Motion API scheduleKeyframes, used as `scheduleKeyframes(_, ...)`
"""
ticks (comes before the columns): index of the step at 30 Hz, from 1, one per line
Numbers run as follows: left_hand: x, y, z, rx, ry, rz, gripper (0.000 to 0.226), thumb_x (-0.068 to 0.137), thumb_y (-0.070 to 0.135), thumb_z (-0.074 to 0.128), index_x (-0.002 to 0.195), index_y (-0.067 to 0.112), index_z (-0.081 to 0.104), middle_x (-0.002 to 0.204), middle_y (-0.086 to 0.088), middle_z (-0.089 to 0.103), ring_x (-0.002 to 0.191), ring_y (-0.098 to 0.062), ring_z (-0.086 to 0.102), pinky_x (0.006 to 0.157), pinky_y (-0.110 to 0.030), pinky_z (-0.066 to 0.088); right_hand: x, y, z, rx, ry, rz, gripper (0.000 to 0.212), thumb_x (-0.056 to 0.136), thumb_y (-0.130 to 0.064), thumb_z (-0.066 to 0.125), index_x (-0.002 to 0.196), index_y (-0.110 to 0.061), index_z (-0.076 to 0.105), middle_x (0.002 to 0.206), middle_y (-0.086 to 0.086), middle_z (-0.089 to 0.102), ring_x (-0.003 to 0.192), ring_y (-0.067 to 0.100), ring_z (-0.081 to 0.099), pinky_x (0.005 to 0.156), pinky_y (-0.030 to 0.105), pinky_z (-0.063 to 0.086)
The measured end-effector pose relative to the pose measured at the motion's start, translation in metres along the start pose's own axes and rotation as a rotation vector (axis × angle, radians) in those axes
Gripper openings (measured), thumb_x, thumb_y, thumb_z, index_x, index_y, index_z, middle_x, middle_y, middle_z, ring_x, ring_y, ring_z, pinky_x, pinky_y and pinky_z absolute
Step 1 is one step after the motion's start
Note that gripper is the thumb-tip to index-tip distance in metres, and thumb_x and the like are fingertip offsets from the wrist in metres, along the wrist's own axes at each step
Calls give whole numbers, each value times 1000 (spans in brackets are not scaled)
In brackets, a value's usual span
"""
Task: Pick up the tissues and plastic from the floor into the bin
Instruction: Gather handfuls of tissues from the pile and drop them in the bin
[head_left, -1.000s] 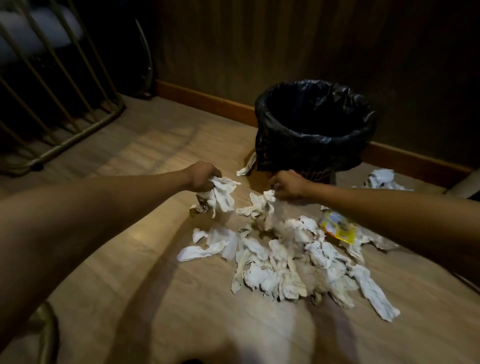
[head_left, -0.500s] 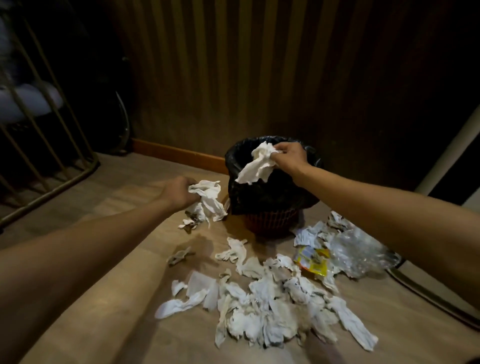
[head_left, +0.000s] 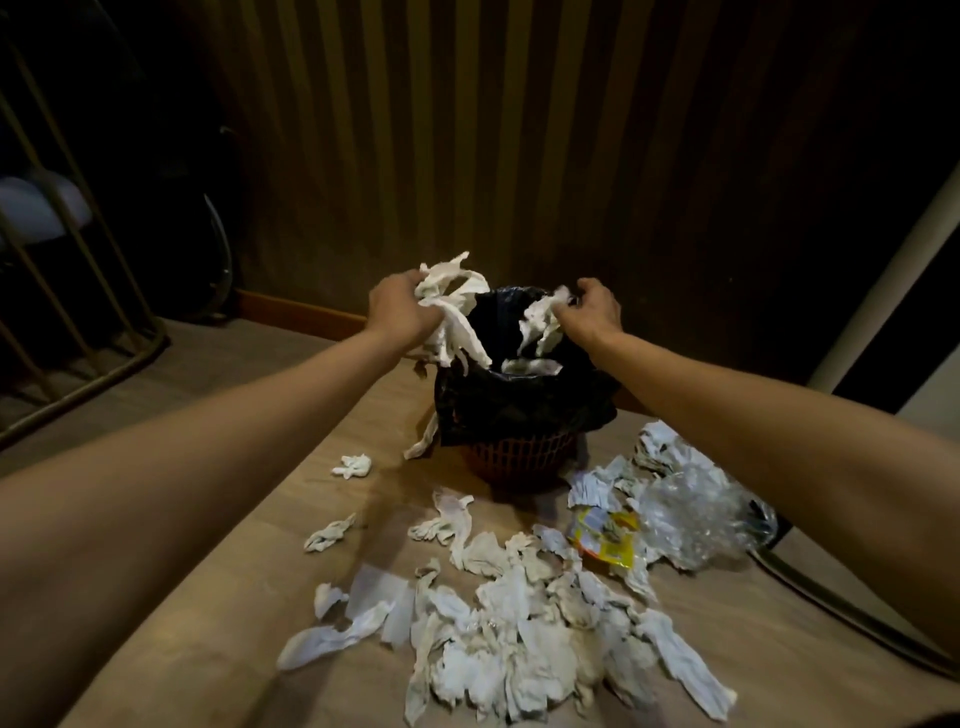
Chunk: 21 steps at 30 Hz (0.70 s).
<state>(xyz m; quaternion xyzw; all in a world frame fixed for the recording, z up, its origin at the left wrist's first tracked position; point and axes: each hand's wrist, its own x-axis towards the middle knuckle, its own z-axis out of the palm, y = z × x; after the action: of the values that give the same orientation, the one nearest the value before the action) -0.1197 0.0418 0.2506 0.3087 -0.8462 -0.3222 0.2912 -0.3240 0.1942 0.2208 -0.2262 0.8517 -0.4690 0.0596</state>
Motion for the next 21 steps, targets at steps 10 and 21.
scheduleKeyframes(10,40,52,70,-52,17,78,45,88,11,64,133,11,59,132,-14,62,128,-33,51,109,-36,40,-3,46,-30,-140,134,-196,18,97,-27,53,110,-21,63,120,9,60,103,21,63,92,42,56)
scheduleKeyframes(21,42,45,114,97,-191,119,56,83,4,66,134,24,57,137,-10,57,128,-31,51,102,-47,50,-30,68,-59,-198,215,-386,15,100,-22,51,103,-15,64,104,3,57,93,17,57,82,36,53)
